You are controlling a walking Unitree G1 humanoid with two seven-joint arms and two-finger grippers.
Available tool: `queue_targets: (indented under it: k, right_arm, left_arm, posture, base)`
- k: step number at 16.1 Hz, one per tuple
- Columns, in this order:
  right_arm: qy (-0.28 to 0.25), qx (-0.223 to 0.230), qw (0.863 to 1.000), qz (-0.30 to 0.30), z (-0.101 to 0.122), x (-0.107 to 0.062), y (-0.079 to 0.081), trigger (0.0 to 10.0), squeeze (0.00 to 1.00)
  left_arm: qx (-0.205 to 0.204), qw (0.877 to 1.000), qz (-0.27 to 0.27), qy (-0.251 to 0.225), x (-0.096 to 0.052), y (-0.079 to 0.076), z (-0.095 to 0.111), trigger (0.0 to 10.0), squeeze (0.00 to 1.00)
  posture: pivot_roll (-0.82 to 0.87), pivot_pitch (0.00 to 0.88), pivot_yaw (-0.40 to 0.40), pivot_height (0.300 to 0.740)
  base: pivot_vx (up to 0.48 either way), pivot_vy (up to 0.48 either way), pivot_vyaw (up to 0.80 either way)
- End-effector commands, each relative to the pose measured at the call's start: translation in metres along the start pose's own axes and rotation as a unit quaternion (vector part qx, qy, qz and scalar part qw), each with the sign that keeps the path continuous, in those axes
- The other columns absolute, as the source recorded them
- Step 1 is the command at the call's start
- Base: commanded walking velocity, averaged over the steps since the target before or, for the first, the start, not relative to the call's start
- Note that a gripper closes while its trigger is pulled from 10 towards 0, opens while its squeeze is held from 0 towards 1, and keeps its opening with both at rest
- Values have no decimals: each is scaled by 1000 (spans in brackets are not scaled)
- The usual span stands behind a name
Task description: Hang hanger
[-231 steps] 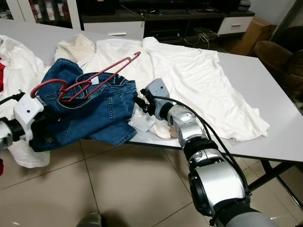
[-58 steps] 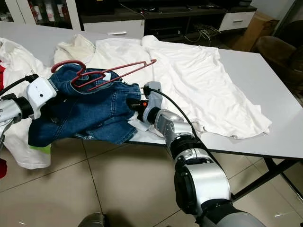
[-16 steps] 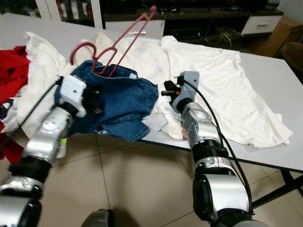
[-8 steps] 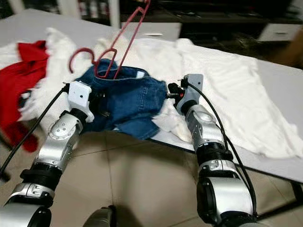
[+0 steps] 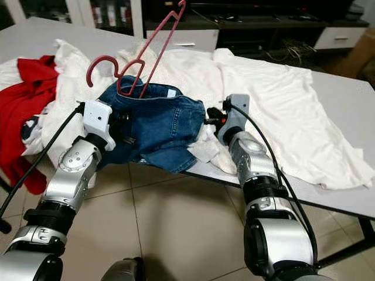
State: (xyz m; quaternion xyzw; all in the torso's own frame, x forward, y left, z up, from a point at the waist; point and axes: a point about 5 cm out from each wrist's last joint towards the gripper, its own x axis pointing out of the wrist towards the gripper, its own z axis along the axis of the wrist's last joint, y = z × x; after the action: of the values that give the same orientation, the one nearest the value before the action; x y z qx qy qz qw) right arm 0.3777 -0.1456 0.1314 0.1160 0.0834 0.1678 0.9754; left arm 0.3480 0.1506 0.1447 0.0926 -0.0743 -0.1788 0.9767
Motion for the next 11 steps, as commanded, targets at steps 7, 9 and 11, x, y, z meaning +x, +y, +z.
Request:
queue_targets:
  k: [7, 9, 11]
  right_arm:
    - [14, 9, 1000, 17, -4, 5, 3, 10000, 1000]
    - [3, 22, 999, 24, 1, 8, 5, 10000, 1000]
    - [-27, 42, 998, 34, 14, 9, 4, 10000, 1000]
  left_arm:
    - [3, 1000, -1, -20, 7, -1, 12, 10000, 0]
    - [3, 1000, -1, -22, 7, -1, 13, 10000, 0]
    - [3, 1000, -2, -20, 5, -1, 11, 10000, 0]
  posture:
    - [123, 0, -51, 740]
    - [131, 0, -56, 740]
    - [135, 4, -60, 740]
  base:
    - [0, 0, 0]
    - [0, 0, 0]
    - [0, 0, 0]
